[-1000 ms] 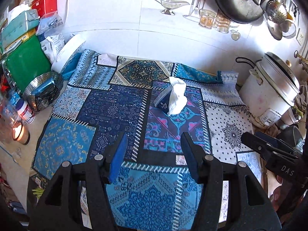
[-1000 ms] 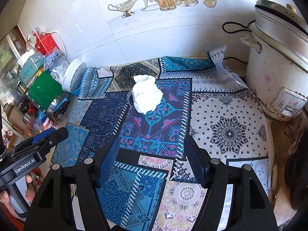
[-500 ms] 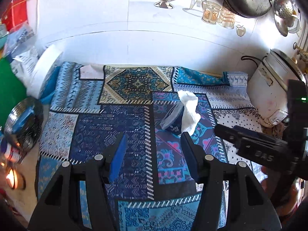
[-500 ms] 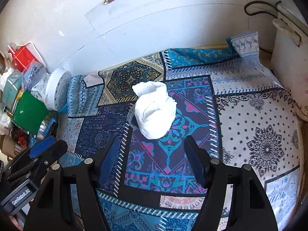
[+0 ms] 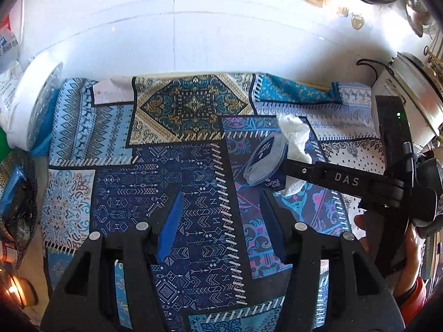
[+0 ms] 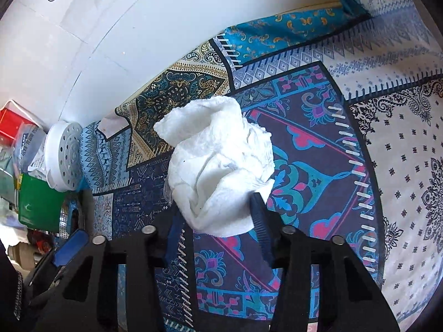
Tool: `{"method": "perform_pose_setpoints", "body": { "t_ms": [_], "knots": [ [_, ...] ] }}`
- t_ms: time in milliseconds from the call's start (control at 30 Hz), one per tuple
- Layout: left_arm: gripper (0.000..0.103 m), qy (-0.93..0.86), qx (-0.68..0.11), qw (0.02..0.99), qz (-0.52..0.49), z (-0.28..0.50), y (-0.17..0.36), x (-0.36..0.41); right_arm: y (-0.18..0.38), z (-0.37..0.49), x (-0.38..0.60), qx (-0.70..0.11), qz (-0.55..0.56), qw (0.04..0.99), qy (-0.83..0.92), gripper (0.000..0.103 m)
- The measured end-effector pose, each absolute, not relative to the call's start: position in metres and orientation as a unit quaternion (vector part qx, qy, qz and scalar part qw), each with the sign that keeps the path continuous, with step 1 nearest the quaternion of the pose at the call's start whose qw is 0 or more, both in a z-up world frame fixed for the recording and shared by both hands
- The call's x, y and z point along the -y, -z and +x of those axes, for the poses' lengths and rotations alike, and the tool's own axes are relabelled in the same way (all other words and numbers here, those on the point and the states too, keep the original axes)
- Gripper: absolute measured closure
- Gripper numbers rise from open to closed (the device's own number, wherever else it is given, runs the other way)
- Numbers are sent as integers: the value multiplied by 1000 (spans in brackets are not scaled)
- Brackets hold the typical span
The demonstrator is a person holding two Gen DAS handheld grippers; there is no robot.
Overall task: Collect trash
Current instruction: 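Grasp the blue plastic cup with the left tool while the right tool grasps the white tissue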
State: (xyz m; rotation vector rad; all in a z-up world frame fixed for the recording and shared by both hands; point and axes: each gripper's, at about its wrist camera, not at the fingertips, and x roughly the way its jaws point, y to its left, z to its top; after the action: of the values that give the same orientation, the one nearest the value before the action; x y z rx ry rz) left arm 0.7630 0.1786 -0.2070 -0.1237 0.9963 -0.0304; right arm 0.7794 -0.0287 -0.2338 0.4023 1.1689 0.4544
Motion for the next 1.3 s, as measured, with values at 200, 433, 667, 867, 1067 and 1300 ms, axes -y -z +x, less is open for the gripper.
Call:
{"method": "perform_pose_setpoints", "body": {
  "t_ms": [200, 433, 667, 867, 1067, 1300],
  "knots": [
    [47, 18, -500, 864, -52, 776, 226, -173, 228, 777, 29, -523, 169, 807, -216, 93],
    [34, 56, -504, 860, -51, 798, 235, -151, 206, 769, 59, -496, 141, 835, -190, 94],
    [30, 68, -507, 859, -1, 833, 250, -122, 196, 757, 101, -485, 134, 852, -147, 94],
    [22, 69, -496, 864, 51, 856, 262, -105, 200, 748, 126, -488, 151, 850, -125, 94],
    [26, 78, -507, 856, 58, 871, 271, -96, 199, 742, 134, -487, 156, 852, -113, 94],
    [49, 80, -510, 855, 53, 857, 265, -91, 187, 728, 136, -478, 150, 857, -123, 94]
  ]
}}
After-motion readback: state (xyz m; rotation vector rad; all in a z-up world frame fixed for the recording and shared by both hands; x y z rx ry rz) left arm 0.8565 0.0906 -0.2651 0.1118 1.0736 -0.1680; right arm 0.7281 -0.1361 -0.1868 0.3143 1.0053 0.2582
